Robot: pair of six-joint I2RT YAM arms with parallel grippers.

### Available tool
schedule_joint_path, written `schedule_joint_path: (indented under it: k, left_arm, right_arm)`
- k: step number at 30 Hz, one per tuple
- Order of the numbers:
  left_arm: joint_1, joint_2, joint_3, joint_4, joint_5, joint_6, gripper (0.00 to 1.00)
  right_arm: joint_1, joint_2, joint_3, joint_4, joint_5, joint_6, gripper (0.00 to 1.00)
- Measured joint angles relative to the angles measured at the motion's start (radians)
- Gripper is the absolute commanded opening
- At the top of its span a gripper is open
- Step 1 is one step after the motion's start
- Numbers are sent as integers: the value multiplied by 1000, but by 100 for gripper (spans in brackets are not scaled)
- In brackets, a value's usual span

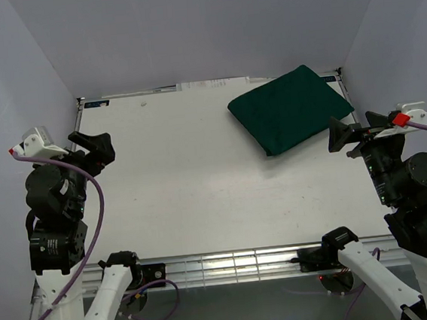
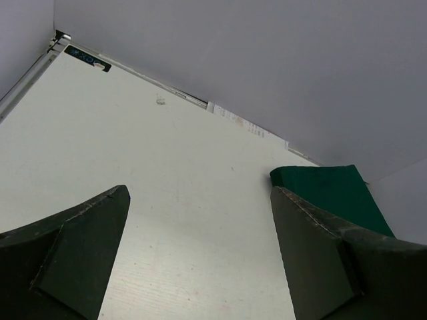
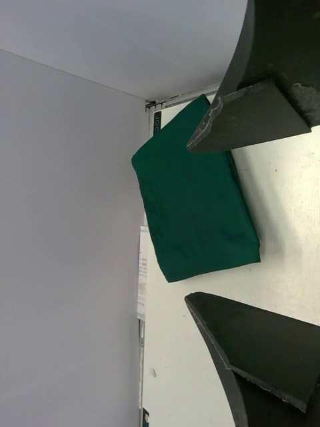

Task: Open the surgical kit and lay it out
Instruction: Move the surgical kit at the center of the board.

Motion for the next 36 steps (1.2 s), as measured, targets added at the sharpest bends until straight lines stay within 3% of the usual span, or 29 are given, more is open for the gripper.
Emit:
schedule_joint_path:
  k: [17,29,36]
  left_arm:
    - [0,61,-19,-7,61,-51,98]
    - [-11,375,-56,1,301,-246,98]
    - [-234,619,-32,42,277,-371,98]
  right_arm:
    - [0,1,-4,8,-68,1,90]
    - [0,142,-50,-43,-182,55,90]
    - [0,284,-50,-76,-185,110,90]
